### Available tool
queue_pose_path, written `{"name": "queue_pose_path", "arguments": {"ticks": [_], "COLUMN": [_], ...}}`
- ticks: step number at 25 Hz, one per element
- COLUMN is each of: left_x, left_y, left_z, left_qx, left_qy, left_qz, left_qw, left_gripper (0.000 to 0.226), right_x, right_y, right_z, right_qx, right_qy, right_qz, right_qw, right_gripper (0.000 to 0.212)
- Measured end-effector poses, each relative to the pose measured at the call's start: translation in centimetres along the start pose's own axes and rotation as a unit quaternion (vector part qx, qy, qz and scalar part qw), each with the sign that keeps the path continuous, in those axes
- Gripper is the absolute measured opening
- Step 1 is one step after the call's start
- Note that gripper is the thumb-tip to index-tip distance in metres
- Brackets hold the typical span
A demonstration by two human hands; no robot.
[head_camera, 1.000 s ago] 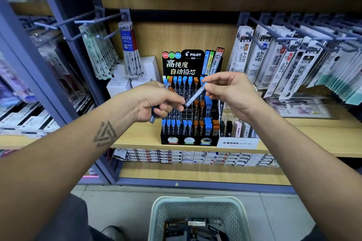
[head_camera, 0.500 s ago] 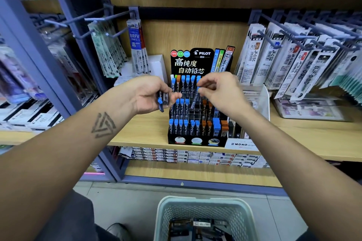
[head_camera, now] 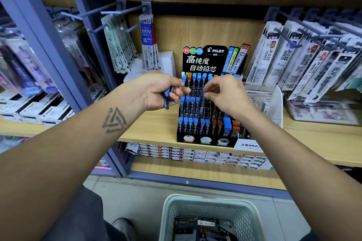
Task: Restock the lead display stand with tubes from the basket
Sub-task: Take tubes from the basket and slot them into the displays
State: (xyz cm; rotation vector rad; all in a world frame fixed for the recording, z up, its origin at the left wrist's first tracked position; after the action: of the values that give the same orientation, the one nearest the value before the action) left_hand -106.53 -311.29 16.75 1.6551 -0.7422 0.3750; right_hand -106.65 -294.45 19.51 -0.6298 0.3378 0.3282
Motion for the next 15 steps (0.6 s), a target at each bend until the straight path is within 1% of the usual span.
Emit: {"name": "queue_pose_path", "arguments": {"ticks": [6,9,11,12,13,14,15], "left_x": [-0.1,-0.1,0.0,0.1,0.3,0.6,0.8], "left_y": [-0.1,-0.5,-0.8,-1.1,-1.2,-1.3,-1.4], "left_z": [-0.6,-0.8,-1.2,-1.5,-1.9,-2.3,-2.6], "left_qx": [-0.002,-0.013,-0.021,-0.026,-0.034,-0.043,-0.053], "left_qy": [-0.009,-0.010,-0.019,-0.029,-0.040,-0.050,-0.059], "left_qz": [-0.001,0.003,0.011,0.014,0.015,0.012,0.005], "left_qw": [1.000,1.000,1.000,0.999,0.999,0.998,0.997], "left_gripper": [0.016,0.016,0.015,0.013,0.011,0.011,0.015], "right_x": [0.3,0.3,0.1,0.0,-0.1,0.0,0.1], "right_y": [-0.5,-0.8,-0.8,-0.8,-0.7,-0.4,0.0], "right_z": [-1.7,-1.9,-1.3,-0.8,-0.2,0.4,0.4], "right_qx": [0.078,0.141,0.161,0.148,0.106,0.031,-0.077], "right_qy": [-0.042,-0.037,-0.022,-0.004,0.015,0.031,0.031], "right_qz": [0.009,0.044,0.058,0.055,0.041,0.015,-0.021], "right_qw": [0.996,0.988,0.985,0.988,0.993,0.999,0.996], "right_gripper": [0.008,0.011,0.013,0.013,0.013,0.013,0.012]}}
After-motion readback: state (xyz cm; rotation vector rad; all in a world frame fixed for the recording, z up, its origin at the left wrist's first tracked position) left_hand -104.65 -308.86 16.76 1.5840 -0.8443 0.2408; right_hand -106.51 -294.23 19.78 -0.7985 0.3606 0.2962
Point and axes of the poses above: each hand's wrist, its own x-axis away from the middle knuckle, its own z-axis out of the back of the hand, y = z × x, the point moved 9 cm from there along -x, towards the middle knuckle, and after that the axes turned 10 degrees about z, right-handed, at the moved point
